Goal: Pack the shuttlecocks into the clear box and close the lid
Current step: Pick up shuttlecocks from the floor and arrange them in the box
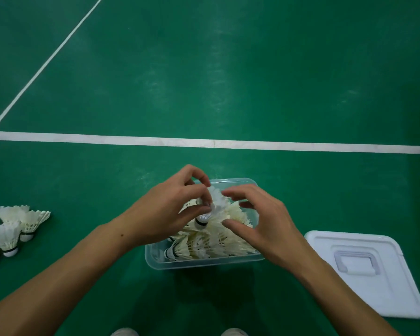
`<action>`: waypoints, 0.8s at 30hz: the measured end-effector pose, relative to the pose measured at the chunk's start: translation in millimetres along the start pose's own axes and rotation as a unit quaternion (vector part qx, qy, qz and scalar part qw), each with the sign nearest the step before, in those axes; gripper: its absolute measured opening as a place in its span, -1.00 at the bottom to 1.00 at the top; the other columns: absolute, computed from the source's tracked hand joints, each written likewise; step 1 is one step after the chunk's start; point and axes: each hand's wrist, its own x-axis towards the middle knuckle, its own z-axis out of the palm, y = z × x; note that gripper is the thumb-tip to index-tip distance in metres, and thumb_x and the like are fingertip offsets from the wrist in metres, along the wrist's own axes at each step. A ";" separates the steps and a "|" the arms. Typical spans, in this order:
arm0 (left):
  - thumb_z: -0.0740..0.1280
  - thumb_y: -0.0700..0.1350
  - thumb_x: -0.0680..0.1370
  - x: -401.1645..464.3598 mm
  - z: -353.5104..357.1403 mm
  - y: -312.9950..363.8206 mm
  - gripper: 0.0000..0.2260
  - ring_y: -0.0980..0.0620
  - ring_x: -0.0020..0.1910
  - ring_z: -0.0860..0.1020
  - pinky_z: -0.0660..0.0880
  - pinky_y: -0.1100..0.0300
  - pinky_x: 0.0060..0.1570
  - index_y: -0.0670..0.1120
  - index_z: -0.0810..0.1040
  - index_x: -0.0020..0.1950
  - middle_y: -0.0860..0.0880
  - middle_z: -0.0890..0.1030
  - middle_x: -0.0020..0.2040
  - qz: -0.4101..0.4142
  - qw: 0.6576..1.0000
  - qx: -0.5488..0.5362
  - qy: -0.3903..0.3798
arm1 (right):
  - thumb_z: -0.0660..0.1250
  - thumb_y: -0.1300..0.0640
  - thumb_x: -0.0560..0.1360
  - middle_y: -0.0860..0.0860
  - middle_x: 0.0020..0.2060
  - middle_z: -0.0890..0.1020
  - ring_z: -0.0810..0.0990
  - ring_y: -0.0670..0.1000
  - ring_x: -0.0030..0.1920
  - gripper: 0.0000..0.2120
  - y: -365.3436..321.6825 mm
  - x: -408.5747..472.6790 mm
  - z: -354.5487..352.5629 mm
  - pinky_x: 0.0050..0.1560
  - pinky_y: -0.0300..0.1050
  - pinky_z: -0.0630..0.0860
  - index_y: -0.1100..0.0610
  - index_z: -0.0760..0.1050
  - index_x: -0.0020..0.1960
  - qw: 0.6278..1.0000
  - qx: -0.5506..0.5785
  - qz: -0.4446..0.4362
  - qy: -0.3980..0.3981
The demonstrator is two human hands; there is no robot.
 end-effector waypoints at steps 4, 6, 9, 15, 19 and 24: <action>0.39 0.02 0.64 19.4 5.1 12.4 -0.91 0.14 0.08 0.56 0.56 0.03 0.07 0.04 0.63 0.07 0.10 0.43 0.24 0.018 0.999 -0.038 0.013 | 0.57 0.10 0.50 -0.21 0.12 0.65 0.59 -0.16 0.16 -0.59 -3.4 7.5 3.3 0.20 -0.12 0.56 -0.02 0.58 0.31 0.999 0.001 -0.029 0.039; 0.43 -0.02 0.63 23.7 10.7 14.6 -0.92 0.12 0.06 0.58 0.57 0.08 0.05 0.04 0.62 0.11 0.08 0.46 0.22 0.013 0.997 -0.059 0.039 | 0.58 0.11 0.49 -0.30 0.03 0.61 0.56 -0.16 0.13 -0.65 -0.6 5.8 3.8 0.16 -0.31 0.49 -0.02 0.61 0.24 0.998 -0.008 -0.023 0.061; 0.51 -0.05 0.57 22.7 18.8 13.6 -0.68 0.09 0.06 0.61 0.58 0.21 -0.02 0.11 0.54 0.28 0.11 0.47 0.25 -0.019 0.992 -0.105 0.068 | 0.60 0.10 0.45 -0.37 0.06 0.48 0.51 -0.15 0.16 -0.74 4.9 -1.4 1.7 0.14 -0.50 0.39 0.00 0.67 0.12 0.994 -0.013 0.012 0.106; 0.61 0.11 0.44 -6.8 33.9 -23.5 -0.36 0.24 0.16 0.53 0.51 0.34 0.07 0.24 0.42 0.45 0.27 0.47 0.28 -0.104 0.993 -0.055 -0.009 | 0.58 0.05 0.48 -0.14 -0.05 0.69 0.64 -0.09 0.02 -0.81 31.0 -16.1 -2.3 0.07 -0.12 0.61 -0.03 0.63 0.05 0.976 -0.020 0.144 0.162; 0.56 0.23 0.43 -20.8 44.6 -34.9 -0.42 0.30 0.16 0.50 0.56 0.20 0.12 0.25 0.47 0.40 0.33 0.46 0.26 -0.127 0.991 0.016 -0.025 | 0.58 0.05 0.48 -0.17 -0.10 0.72 0.66 -0.24 -0.08 -0.75 31.2 -17.3 14.3 -0.02 -0.19 0.63 0.04 0.65 0.12 0.977 -0.015 0.163 0.136; 0.57 0.14 0.46 -22.7 57.0 -40.4 -0.55 0.27 0.08 0.53 0.48 0.30 -0.04 0.23 0.53 0.31 0.31 0.52 0.19 -0.150 0.988 0.033 0.010 | 0.57 -0.01 0.49 -0.18 -0.11 0.69 0.67 -0.20 -0.06 -0.72 21.7 -14.2 39.3 0.08 -0.10 0.66 -0.06 0.56 0.12 0.978 -0.005 0.179 0.103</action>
